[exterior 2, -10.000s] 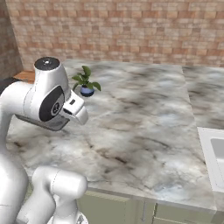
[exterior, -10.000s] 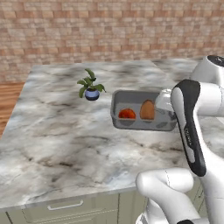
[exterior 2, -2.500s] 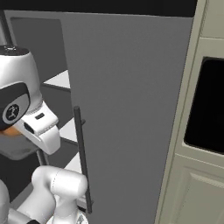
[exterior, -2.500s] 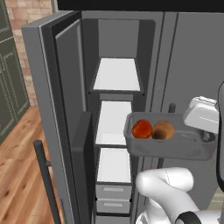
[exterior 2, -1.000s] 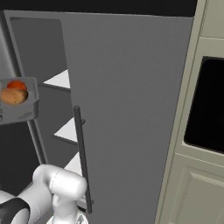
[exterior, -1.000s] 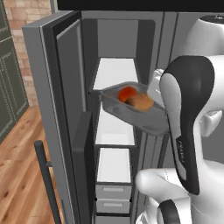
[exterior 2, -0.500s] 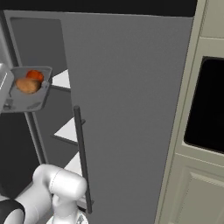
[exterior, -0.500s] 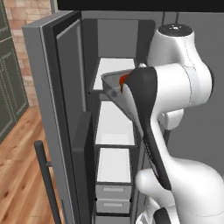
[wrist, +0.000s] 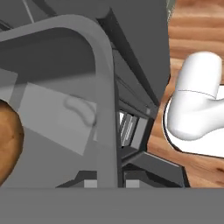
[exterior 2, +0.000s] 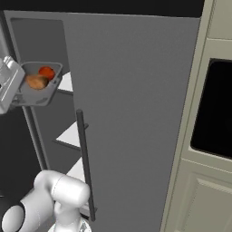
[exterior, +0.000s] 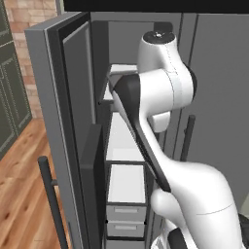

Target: Take the tomato and potato out of the freezer and place them in the tupperware container on the counter. Then put the tupperware containing the vegetables back in the freezer.

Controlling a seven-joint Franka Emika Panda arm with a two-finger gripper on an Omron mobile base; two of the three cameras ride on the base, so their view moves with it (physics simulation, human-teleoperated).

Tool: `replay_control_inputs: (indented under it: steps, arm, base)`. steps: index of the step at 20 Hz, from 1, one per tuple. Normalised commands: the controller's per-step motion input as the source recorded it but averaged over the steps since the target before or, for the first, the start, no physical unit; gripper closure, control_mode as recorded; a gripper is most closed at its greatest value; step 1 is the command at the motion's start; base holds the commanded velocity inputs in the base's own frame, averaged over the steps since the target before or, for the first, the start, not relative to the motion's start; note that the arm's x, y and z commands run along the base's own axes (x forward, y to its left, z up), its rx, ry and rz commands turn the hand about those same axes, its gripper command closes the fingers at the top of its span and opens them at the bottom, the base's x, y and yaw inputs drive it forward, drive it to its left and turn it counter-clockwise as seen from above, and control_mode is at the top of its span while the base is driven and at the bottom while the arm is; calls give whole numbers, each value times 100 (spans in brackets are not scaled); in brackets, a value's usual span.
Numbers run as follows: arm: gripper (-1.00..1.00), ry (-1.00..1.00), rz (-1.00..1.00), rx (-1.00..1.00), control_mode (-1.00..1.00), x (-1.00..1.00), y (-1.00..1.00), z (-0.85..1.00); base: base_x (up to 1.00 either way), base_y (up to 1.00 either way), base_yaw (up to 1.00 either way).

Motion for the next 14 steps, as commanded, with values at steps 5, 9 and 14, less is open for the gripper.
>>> replay_control_inputs:
  steps: [5,9,14]
  arm:
    - [100,0,-6,2,-100,74,12,-9]
    - [100,-2,-3,0,-100,61,0,-14]
    - [100,-3,-2,0,-100,60,0,-10]
  base:
    - [0,0,0]
    - [0,0,0]
    - [0,0,0]
